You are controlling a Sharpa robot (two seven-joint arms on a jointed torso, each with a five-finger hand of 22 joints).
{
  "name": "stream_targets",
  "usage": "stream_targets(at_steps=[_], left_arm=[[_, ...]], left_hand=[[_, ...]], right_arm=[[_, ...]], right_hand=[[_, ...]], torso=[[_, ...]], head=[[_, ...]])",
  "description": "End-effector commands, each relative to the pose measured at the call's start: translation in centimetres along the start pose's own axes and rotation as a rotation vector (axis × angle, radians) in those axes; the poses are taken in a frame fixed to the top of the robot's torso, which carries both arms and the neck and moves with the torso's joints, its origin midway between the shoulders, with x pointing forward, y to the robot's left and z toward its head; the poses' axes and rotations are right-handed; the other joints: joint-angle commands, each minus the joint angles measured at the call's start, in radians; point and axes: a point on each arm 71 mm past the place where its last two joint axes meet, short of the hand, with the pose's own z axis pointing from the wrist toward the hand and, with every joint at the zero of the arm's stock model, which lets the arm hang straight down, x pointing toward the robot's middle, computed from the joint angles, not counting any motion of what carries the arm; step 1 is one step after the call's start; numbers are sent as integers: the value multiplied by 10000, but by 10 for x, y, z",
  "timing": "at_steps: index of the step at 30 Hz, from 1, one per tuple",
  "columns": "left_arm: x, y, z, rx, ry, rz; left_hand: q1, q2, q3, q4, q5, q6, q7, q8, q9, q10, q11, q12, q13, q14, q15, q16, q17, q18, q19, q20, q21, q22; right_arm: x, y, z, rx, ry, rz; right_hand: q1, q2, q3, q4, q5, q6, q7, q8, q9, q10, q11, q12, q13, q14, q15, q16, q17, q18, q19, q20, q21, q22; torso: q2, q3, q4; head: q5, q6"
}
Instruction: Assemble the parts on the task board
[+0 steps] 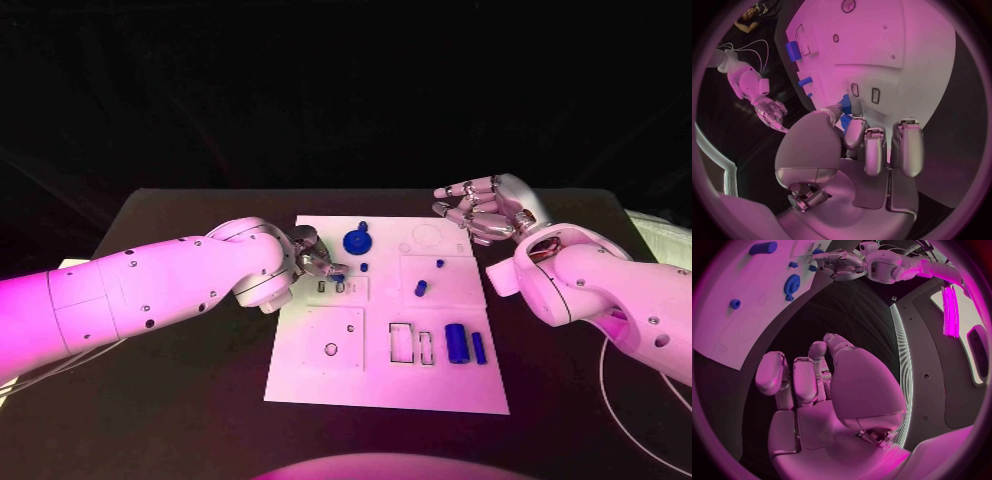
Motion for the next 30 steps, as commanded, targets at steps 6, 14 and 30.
stream_targets(at_steps=[6,14,30], left_arm=[[-2,-4,-5,1028,-1466,-543],[4,1,-7,875,-1620,29],[19,8,-7,798,-1912,580]], left_hand=[[103,-23,1571,-1519,-108,-53,-42,47,16,23,8,48,31,1053,12,31,2628,-137,578,18,90,1823],[96,-33,1586,-1528,-147,-52,-42,53,15,27,9,47,27,1053,10,31,2628,-136,576,16,85,1818],[11,-124,1593,-1524,-239,-25,-54,90,14,69,4,99,67,1053,11,31,2628,-145,595,15,117,1850]], right_arm=[[0,0,-1,-78,126,2],[-1,-2,-1,-36,114,-6],[-2,-4,-2,33,121,-26]], right_hand=[[-91,-39,56,13,12,-39,3,5,8,-37,19,-8,-12,201,56,-53,5,71,-42,13,-54,-13],[-91,-39,56,13,12,-39,3,5,8,-37,19,-8,-12,201,56,-53,5,71,-42,13,-54,-13],[-91,-39,56,13,12,-39,3,5,8,-37,19,-8,-12,201,56,-53,5,71,-42,13,-54,-13]], torso=[[4,-10,-13],[4,-6,-13],[11,-1,-26]], head=[[28,19],[29,-27],[65,-74]])
